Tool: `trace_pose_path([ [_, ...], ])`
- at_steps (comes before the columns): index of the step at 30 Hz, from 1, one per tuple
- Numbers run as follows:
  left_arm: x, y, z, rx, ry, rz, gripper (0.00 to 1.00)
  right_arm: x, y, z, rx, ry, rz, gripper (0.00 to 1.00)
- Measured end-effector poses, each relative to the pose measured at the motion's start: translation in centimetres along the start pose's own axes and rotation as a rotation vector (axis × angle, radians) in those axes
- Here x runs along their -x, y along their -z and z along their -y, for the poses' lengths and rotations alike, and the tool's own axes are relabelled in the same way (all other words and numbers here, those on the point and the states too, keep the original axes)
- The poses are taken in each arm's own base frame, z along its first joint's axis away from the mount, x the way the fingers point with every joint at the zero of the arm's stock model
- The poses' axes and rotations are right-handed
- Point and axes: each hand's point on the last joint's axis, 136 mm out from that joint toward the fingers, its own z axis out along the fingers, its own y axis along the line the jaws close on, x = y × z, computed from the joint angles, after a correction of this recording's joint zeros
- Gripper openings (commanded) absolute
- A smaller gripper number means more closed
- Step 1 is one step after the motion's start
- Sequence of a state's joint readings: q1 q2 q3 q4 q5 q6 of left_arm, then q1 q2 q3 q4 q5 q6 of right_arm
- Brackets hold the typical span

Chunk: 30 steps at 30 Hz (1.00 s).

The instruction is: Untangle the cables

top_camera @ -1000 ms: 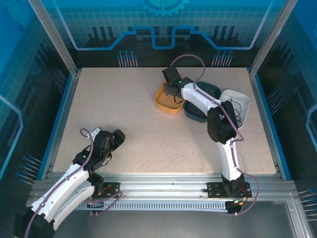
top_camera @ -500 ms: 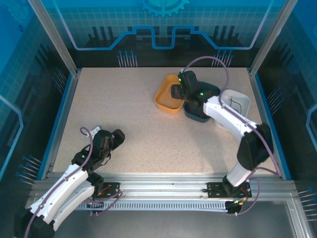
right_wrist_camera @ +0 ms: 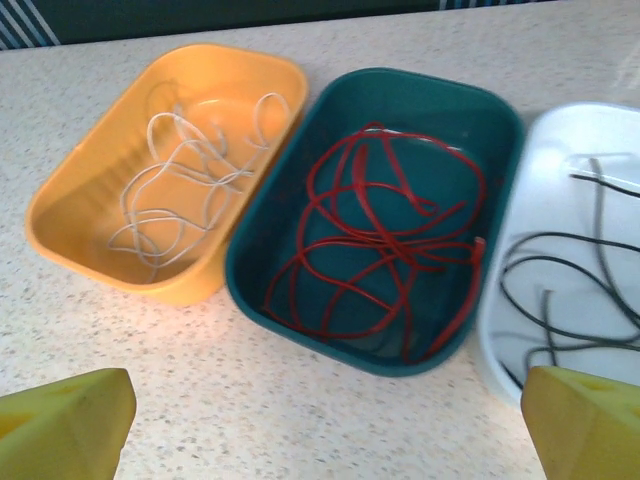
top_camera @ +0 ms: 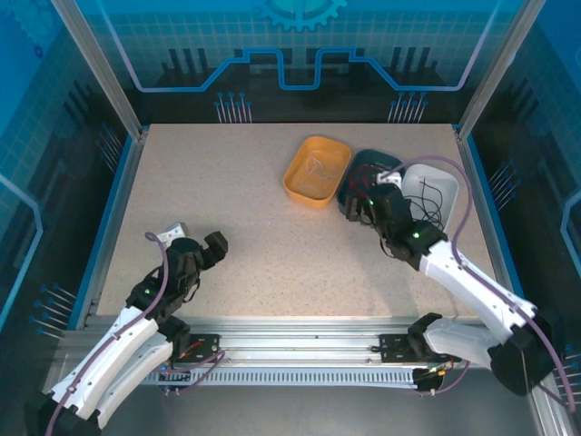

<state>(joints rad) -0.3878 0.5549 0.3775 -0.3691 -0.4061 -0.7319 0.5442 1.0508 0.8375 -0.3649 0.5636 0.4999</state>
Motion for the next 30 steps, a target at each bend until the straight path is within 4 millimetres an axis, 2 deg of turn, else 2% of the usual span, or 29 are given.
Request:
trace_pose_path([
  [4,1.9,0.0,0.5,-0.007,-0.076,0.094,0.99,-1.3,1.0,2.6,-0.056,-0.012,0.037,1.0],
  [11,4.6,-0.5,1.2,-0.003,-0.268,0.27,0.99,-2.5,1.0,7.2,-0.194,0.0,0.078,1.0],
  [16,5.4,-2.1,0.2,0.057,-0.394,0.321,0.99,-2.3,0.6,9.5,-0.267,0.015,0.104,1.0],
  [21,6.6,-3.7,-0.9,0.094,-0.448,0.33,0.99,-2.6,-0.6,11.8,-0.33,0.034,0.109,1.0],
  [26,6.9,-5.3,-2.1,0.091,-0.454,0.32,0.99,-3.7,-1.8,13.4,-0.339,0.042,0.129,1.0],
  [30,5.6,-7.1,-3.3,0.076,-0.463,0.279,0.99,-4.7,-2.8,13.4,-0.298,0.058,0.162,1.0],
])
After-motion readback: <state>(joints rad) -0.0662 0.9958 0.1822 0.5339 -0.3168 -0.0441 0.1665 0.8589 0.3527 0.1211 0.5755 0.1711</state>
